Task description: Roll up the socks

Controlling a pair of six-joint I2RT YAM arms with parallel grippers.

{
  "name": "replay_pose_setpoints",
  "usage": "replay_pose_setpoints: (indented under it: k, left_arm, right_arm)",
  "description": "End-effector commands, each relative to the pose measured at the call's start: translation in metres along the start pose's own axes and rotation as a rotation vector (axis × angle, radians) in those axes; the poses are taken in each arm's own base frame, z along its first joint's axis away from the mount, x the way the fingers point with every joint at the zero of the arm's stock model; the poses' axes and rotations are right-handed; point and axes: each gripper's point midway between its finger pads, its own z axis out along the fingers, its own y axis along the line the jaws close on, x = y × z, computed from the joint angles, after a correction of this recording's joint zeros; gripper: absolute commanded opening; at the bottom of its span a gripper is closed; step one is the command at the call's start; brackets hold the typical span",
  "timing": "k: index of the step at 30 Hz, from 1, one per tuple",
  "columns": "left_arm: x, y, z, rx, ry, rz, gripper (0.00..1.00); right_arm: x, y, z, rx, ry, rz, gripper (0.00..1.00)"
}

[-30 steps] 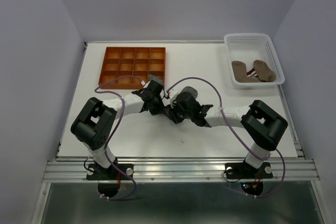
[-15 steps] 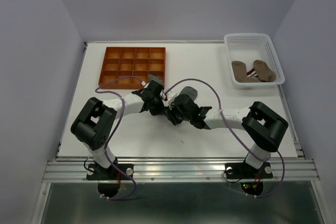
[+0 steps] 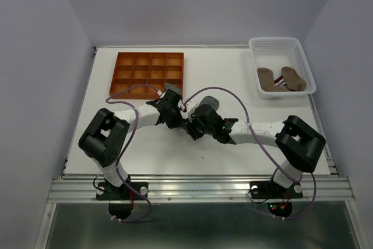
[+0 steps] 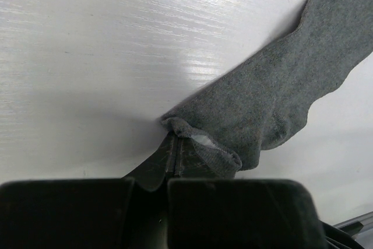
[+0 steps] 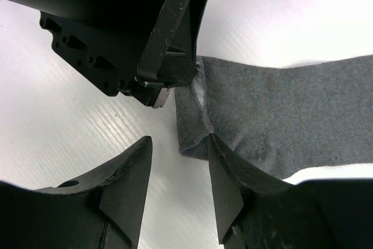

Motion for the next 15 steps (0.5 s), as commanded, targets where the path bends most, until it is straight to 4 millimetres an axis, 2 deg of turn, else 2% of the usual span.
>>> replay_pose_setpoints:
  k: [1, 10, 15]
  left_arm:
    - [-0.012, -0.017, -0.015, 0.038, -0.035, 0.016, 0.0]
    - [-0.01, -0.016, -0.015, 0.043, -0.027, 0.013, 0.0]
    - [-0.009, -0.019, -0.016, 0.054, -0.022, 0.015, 0.0]
  right_arm:
    - [-0.018, 0.013, 0.009, -0.052, -0.037, -0.062, 0.49]
    - [-0.019, 0.015, 0.023, -0.062, -0.083, -0.091, 0.48]
    - [-0.005, 0.009, 0.031, -0.036, -0.054, -0.106, 0.48]
